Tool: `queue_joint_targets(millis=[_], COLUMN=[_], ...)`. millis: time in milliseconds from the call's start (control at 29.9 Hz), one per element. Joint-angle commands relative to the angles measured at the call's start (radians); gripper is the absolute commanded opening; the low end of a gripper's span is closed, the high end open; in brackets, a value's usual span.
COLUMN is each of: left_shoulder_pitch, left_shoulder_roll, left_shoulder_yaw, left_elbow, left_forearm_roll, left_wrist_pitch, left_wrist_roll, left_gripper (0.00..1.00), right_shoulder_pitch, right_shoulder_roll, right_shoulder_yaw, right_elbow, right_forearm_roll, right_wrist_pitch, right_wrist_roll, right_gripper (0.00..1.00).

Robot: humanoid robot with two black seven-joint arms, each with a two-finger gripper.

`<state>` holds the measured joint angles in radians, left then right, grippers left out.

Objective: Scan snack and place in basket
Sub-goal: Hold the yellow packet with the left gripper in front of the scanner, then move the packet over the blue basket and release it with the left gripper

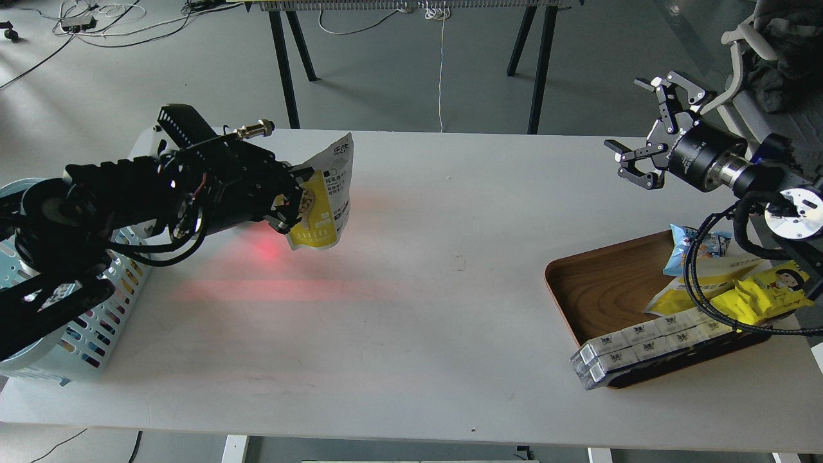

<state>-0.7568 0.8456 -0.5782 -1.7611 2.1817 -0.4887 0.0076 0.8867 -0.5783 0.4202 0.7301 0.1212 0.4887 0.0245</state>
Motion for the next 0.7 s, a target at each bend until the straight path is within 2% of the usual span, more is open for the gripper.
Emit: queue_joint_targets(millis=[0, 435, 669], left_shoulder_pitch=[-0.016, -0.022, -0.030], left_shoulder_roll=[-0.014, -0.011, 0.015], left_shoulder_yaw=[0.000, -0.008, -0.143], left_elbow=[0.002, 0.003, 0.003], left_forearm_roll=[0.000, 0.000, 0.000], left_wrist_pitch=[0.000, 0.000, 0.000], left_wrist_roll=[0.002, 0.003, -0.020], left_gripper=[0.02, 0.02, 0.02], right_shoulder_pitch=[0.000, 0.000, 0.000], right_shoulder_roll=[0.000, 0.000, 0.000], right_shoulder_yaw=[0.000, 0.000, 0.000], right_elbow=[0.000, 0.000, 0.000], right_forearm_roll=[0.001, 0.001, 0.000], right_wrist_pitch=[0.000, 0.000, 0.000], right_wrist_roll=[0.000, 0.000, 0.000], right_gripper=[0.99, 0.99, 0.99])
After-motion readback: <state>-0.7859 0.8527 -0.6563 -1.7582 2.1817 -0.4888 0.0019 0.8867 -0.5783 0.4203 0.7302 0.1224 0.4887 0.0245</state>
